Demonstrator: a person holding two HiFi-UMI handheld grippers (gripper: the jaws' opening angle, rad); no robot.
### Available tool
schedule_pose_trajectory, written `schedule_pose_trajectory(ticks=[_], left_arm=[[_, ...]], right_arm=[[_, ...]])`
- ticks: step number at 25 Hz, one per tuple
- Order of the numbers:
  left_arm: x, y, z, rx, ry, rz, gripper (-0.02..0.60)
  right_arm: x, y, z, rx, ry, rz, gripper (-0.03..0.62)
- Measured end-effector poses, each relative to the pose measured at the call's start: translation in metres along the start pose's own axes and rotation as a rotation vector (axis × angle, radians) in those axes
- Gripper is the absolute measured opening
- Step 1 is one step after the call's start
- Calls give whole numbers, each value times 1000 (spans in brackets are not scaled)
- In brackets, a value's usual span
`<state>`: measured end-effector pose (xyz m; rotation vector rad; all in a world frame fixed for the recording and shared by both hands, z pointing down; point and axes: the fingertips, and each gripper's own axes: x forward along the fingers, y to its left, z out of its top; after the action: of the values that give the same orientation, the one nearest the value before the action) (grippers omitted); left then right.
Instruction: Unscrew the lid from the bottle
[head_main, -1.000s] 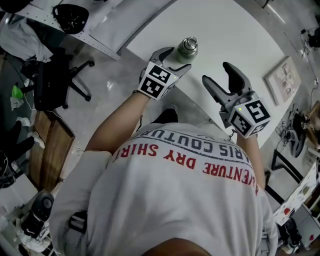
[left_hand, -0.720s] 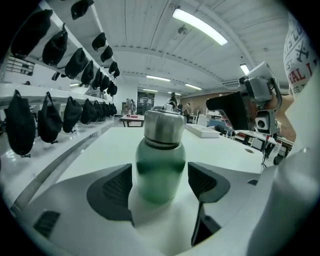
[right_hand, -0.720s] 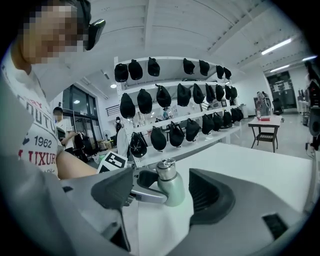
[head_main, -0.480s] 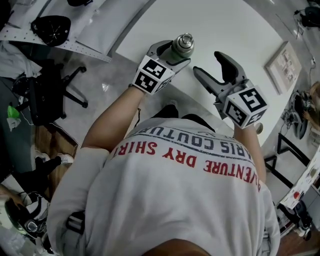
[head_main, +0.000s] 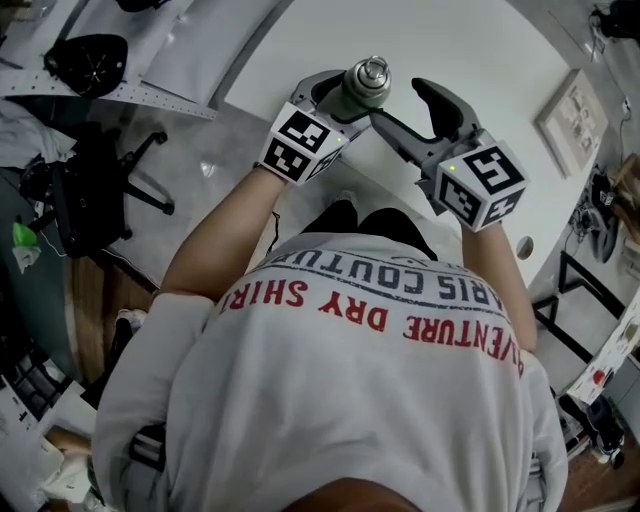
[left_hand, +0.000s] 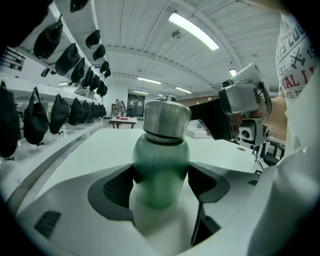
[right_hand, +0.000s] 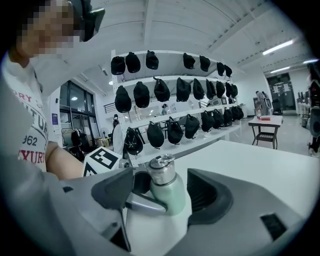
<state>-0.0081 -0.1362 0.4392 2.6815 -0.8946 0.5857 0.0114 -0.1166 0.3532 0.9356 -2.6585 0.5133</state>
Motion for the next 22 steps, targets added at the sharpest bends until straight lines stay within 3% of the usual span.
schedule_pose_trajectory(ticks=[13, 17, 22], left_arm=[[0, 0, 1, 0, 3, -2, 345], [0, 0, 0, -1, 14, -4, 345], [0, 1, 1, -1, 15, -7, 345]], right_arm=[[34, 0, 4, -84, 8, -1, 325], [37, -1, 4, -101, 8, -11, 264], [40, 0, 4, -114, 8, -8, 241]])
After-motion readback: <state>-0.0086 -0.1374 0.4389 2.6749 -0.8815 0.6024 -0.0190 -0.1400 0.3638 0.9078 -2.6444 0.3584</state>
